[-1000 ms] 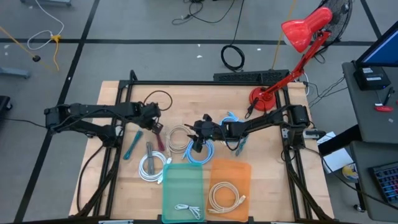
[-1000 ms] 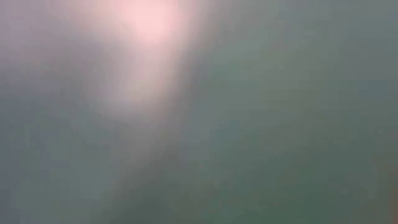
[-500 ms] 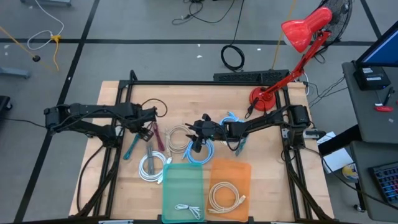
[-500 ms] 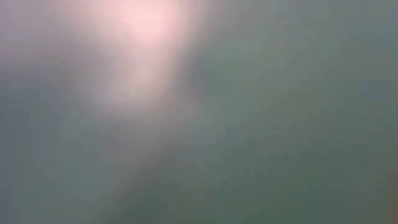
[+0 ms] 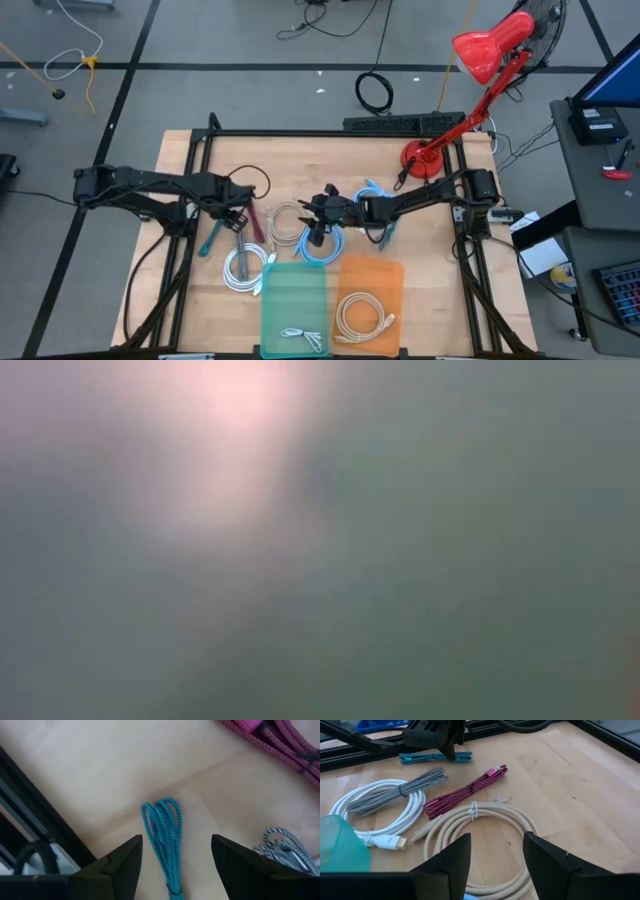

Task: Pick & Place USB Port
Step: Put the left blue charger cable into the green bin, then put the gray video cable into the orange bin

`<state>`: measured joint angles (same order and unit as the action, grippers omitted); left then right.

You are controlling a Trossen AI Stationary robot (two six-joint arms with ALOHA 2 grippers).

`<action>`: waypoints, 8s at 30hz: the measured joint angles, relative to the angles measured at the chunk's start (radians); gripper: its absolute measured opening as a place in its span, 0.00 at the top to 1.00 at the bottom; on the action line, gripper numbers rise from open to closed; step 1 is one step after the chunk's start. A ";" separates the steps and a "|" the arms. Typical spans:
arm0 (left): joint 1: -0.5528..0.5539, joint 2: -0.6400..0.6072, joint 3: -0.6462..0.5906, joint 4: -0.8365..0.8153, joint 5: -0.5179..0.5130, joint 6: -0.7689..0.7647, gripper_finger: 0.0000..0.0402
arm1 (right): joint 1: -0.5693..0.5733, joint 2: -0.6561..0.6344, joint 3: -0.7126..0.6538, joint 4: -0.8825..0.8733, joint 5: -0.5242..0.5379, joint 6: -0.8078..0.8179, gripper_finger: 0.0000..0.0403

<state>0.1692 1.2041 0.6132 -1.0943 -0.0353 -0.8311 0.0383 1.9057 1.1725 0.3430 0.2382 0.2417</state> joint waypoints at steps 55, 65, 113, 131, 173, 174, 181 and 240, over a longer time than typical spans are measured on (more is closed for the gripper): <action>-0.242 0.000 -0.090 0.116 0.007 -0.209 0.96 | 0.043 0.000 0.000 0.005 0.000 -0.018 0.58; -0.232 0.000 -0.083 0.104 -0.014 -0.183 0.97 | 0.043 0.000 0.000 -0.018 0.000 -0.018 0.58; -0.946 0.151 0.296 0.823 -0.438 0.126 0.98 | 0.435 -0.113 0.000 0.033 0.056 -0.167 0.58; -0.818 0.261 0.446 0.917 -0.139 0.325 0.98 | 0.446 -0.164 -0.065 -0.310 0.496 0.015 0.58; -0.524 0.481 0.454 0.702 0.015 0.672 0.78 | 0.426 -0.164 -0.128 -0.195 0.494 0.000 0.58; -0.524 0.481 0.454 0.702 0.006 0.672 0.76 | 0.426 -0.164 -0.128 -0.195 0.494 0.000 0.58; -0.525 0.465 0.471 0.668 -0.007 0.660 0.69 | 0.426 -0.164 -0.128 -0.196 0.494 0.000 0.58; -0.810 0.018 0.345 -0.117 -0.823 -0.465 0.68 | -0.176 -0.147 0.018 -0.257 0.015 0.113 0.58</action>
<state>-0.6412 1.2224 0.9581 -1.2115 -0.8578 -1.2959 -0.1377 1.7584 1.1905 0.0860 0.2537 0.3545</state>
